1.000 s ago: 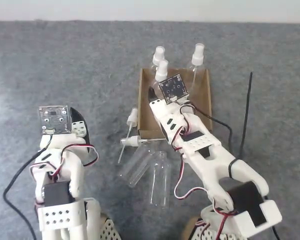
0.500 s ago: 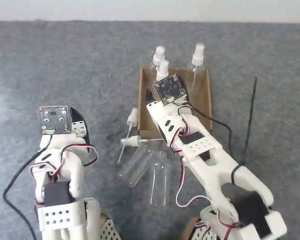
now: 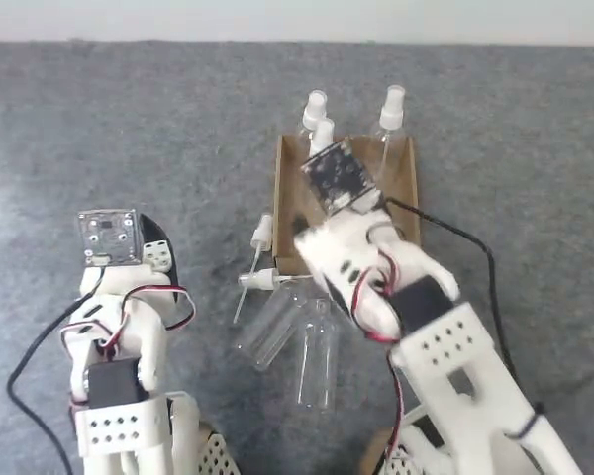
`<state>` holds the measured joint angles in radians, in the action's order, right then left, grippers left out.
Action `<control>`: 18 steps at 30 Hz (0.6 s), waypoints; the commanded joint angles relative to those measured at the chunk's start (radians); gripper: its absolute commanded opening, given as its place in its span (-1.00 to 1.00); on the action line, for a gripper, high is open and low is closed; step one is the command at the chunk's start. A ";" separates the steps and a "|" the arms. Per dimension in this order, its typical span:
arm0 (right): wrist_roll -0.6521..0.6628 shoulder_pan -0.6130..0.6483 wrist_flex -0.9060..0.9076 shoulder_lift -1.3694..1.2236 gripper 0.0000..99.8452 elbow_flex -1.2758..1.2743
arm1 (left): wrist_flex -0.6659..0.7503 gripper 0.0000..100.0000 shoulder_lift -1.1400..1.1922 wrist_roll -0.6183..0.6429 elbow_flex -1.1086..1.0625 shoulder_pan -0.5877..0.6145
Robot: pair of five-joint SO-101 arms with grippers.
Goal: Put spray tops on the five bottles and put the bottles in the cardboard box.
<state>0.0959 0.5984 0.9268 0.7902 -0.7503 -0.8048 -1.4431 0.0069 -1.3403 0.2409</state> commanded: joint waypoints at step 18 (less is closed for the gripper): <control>-0.431 0.220 0.318 -0.374 -0.37 0.008 | 0.029 -0.98 -0.008 0.018 0.007 0.003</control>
<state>-0.3168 0.8101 1.2873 0.4664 -0.7641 -0.8048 -1.4431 0.0069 -1.3403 0.2409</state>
